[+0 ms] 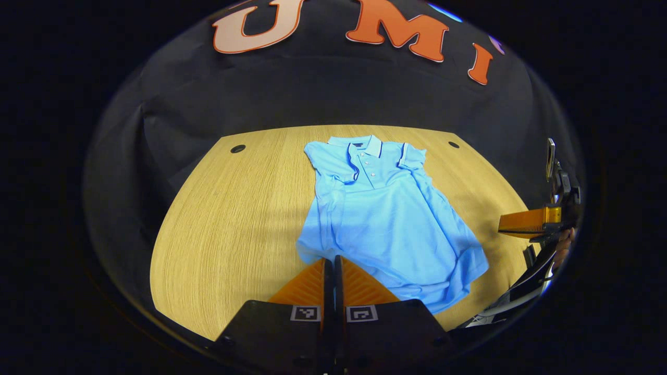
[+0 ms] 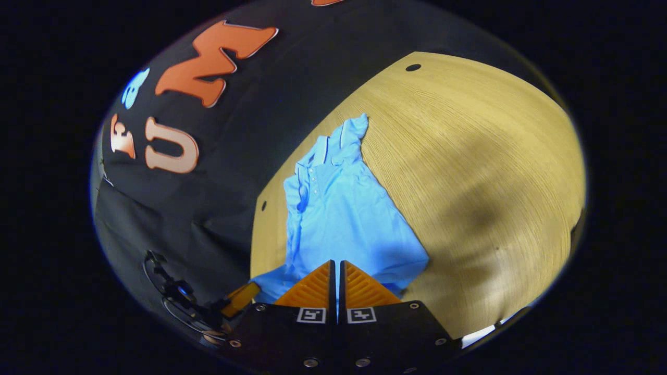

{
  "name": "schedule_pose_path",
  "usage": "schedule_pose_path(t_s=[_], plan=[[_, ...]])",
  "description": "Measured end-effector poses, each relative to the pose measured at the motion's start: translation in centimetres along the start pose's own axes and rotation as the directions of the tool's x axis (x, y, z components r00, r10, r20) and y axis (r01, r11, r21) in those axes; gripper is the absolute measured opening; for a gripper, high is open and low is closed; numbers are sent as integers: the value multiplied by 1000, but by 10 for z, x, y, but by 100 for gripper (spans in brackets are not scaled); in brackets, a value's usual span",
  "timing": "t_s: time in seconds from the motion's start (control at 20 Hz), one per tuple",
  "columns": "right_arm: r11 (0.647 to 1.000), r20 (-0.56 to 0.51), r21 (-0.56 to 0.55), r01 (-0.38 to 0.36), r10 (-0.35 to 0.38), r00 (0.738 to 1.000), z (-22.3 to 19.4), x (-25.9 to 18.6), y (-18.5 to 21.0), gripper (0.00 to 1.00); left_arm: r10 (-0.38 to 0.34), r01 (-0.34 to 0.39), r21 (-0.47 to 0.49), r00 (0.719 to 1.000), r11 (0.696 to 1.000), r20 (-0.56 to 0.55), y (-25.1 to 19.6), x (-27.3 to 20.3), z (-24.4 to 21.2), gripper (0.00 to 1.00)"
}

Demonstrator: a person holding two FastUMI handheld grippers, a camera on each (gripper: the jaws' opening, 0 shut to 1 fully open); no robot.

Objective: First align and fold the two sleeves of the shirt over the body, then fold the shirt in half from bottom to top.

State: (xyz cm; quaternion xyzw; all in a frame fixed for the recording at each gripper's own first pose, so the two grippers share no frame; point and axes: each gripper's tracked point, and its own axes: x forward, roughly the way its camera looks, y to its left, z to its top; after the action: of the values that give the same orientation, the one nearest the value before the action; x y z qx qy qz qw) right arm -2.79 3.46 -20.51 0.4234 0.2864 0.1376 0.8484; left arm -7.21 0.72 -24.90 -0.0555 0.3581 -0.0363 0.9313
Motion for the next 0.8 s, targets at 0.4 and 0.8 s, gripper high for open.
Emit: schedule_pose_path(t_s=[0.4, 0.8], plan=[[967, -218, -237, 90, -143, 965, -62, -5, -37, 23, 3, -3, 2, 1000, 1000, -14, 0, 3, -2, 4], [808, -204, -559, 185, -351, 914, -89, 29, -72, 58, 22, -22, 5, 999, 1000, -31, 5, 2, -8, 5]])
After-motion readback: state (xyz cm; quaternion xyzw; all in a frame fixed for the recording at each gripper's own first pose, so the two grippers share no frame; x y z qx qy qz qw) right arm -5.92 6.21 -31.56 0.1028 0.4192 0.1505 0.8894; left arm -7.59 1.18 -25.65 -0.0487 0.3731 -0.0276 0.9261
